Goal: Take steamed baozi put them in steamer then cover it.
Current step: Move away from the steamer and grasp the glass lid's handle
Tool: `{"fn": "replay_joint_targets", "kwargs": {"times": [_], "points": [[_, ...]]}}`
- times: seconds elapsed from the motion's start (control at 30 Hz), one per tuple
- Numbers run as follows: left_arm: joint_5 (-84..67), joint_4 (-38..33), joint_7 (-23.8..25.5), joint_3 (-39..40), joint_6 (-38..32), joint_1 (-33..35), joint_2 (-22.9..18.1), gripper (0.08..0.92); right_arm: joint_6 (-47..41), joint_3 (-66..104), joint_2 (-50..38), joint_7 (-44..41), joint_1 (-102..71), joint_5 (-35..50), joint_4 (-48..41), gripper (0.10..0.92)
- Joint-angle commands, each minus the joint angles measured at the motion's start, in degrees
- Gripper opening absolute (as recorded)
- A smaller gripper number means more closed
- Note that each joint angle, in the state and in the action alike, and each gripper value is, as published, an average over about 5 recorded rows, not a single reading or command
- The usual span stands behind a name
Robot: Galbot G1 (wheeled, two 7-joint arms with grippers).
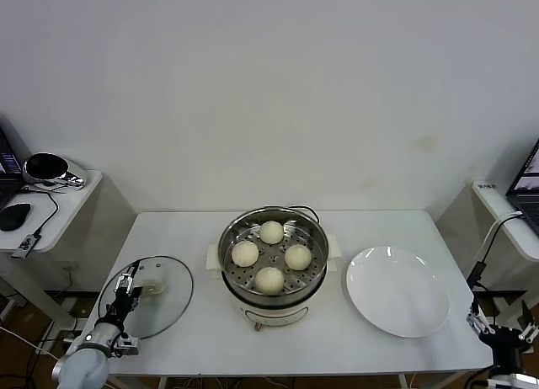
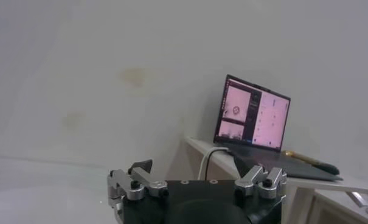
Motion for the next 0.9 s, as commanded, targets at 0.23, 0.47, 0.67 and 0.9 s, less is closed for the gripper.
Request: {"fn": "replay_joint_targets", "kwargs": {"times": [0.23,0.47,0.67,0.9], "points": [[-0.9,4.5,0.3,1.3,-0.7,-3.0,-0.1,0.654,-0.1,0.6,0.0,-0.1,-0.2,-0.1,-0.7,0.823],[-1.4,6.6,-0.4,1.4,-1.0,-3.7,-0.5,0.455,-0.1,0.4,0.1,-0.2,-0.2,-0.3,-0.9,0.823],[-1.9,7.4,-0.7,1.6,-1.0,-4.2,-0.6,0.282,0.0,0.3,0.2,-0.2,-0.3,-0.5,-0.9,0.823],[-3.3,9.2,-5.2,1.4,-1.3,-4.7,-1.6,0.152,0.1,0.4,0.3,-0.2,-0.5,-0.7,-0.8,0.823]]}}
